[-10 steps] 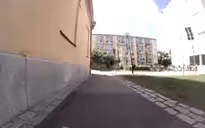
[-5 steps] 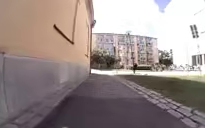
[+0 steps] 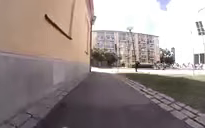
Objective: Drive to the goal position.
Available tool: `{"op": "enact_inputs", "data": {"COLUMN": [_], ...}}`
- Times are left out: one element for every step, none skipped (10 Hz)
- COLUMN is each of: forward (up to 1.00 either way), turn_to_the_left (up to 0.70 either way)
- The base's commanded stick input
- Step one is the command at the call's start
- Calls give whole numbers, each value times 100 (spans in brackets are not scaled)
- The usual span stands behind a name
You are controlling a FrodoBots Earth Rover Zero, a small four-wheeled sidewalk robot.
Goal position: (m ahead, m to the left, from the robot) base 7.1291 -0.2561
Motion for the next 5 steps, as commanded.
{"op": "enact_inputs", "data": {"forward": [85,85,85,85,85], "turn_to_the_left": [0,0,0,0,0]}}
